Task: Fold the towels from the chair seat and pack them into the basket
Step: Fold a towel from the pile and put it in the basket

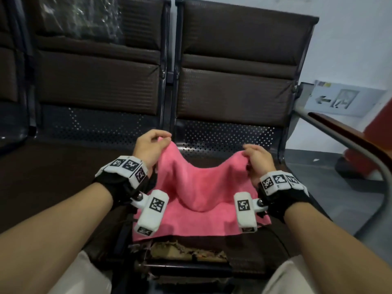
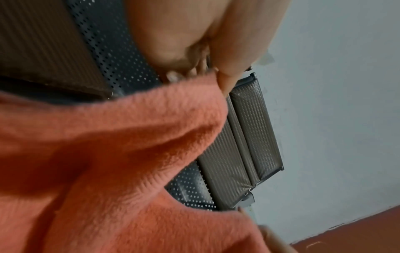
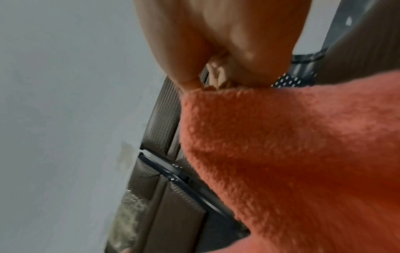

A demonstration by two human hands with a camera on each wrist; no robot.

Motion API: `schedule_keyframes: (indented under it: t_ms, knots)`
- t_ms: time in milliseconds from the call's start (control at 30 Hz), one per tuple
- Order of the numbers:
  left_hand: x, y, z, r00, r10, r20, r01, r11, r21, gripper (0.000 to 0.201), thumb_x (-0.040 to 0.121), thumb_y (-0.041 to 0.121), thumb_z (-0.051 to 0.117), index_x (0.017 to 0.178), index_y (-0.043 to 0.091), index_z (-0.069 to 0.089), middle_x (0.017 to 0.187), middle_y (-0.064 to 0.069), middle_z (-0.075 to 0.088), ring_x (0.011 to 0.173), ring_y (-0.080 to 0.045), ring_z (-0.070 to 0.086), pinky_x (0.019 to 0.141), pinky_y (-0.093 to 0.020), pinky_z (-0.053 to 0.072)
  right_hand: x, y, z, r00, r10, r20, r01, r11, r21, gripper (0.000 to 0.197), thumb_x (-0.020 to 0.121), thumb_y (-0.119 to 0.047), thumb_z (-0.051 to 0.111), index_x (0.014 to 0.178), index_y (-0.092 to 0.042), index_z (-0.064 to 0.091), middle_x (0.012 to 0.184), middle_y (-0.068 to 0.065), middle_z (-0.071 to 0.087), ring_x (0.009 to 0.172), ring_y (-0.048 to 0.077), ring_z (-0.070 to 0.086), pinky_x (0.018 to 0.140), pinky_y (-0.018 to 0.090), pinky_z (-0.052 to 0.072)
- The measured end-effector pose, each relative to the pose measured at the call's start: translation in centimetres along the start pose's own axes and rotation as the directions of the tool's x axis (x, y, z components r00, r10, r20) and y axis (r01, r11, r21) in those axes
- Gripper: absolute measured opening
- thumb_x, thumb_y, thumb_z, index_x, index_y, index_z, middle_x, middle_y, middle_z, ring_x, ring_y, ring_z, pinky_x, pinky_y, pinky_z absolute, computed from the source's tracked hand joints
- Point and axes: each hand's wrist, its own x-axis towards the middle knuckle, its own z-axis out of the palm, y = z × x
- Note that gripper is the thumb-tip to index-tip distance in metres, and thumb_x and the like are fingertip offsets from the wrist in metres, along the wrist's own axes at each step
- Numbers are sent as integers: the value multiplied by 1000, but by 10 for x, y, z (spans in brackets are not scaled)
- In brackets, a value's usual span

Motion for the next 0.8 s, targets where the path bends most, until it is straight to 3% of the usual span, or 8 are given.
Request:
schedule_keyframes:
  t_ms: [133, 267, 367, 433, 533, 633, 700, 800]
  knots:
    - [-11, 5, 9, 987, -76, 139, 93, 988, -122, 15, 86, 5, 63, 100, 2, 68, 85, -9, 64, 77, -14, 59, 71, -24, 51, -21, -17, 18, 956, -29, 293, -67, 947, 314, 27, 83, -1, 51, 73, -10, 74, 55, -2, 54, 42, 5, 43, 37, 15, 32]
    - [-15, 5, 11, 967, -149, 206, 175, 977, -119, 23, 88, 5, 60, 109, -4, 63, 92, -14, 63, 78, -18, 58, 73, -25, 50, -33, -16, 20, 823, -60, 565, -109, 959, 260, 20, 87, 5, 49, 90, -5, 67, 64, 2, 63, 59, 10, 60, 63, 22, 55]
    - [-14, 7, 9, 927, -225, 300, 256, 964, -70, 21, 92, 3, 53, 110, 1, 64, 96, -14, 65, 81, -18, 61, 75, -27, 52, -33, -6, 16, 815, -136, 563, 262, 953, -150, 21, 87, 6, 54, 85, -12, 64, 70, 9, 63, 70, 20, 63, 78, 34, 54]
    - [-13, 5, 7, 912, -217, 348, 241, 970, -27, 22, 93, 1, 51, 111, 3, 63, 96, -13, 65, 84, -18, 62, 77, -29, 54, -32, -4, 14, 782, -263, 565, 547, 722, -423, 18, 83, 0, 59, 80, -16, 67, 74, 6, 69, 70, 15, 67, 74, 29, 56]
    - [-13, 3, 3, 922, -146, 358, 141, 989, 40, 18, 90, 4, 58, 105, 8, 65, 91, -12, 65, 78, -16, 63, 66, -24, 55, -38, -11, 21, 643, -483, 594, 758, 509, -408, 7, 78, -20, 62, 75, -16, 68, 81, -2, 63, 74, 10, 58, 71, 23, 45]
    - [-13, 1, 2, 941, -89, 327, 69, 995, 71, 12, 86, 5, 64, 95, 10, 69, 87, -14, 65, 77, -17, 62, 61, -23, 56, -41, -14, 37, 652, -582, 485, 745, 611, -268, 18, 78, -34, 58, 73, -17, 61, 78, -5, 61, 73, 8, 56, 70, 22, 44]
    - [-15, 0, 5, 938, -86, 334, 71, 996, 57, 12, 84, 3, 65, 95, 7, 68, 85, -15, 65, 74, -18, 63, 62, -25, 57, -42, -12, 44, 721, -503, 477, 646, 737, -198, 16, 81, -27, 66, 69, -20, 58, 68, -8, 61, 63, 7, 53, 65, 28, 45]
    - [-19, -1, 10, 922, -105, 372, 92, 994, 52, 18, 85, 3, 63, 102, 1, 66, 89, -17, 68, 75, -22, 65, 68, -31, 58, -44, -4, 52, 700, -432, 568, 605, 781, -152, 12, 77, -21, 76, 71, -21, 65, 63, -6, 60, 61, 5, 51, 61, 30, 43]
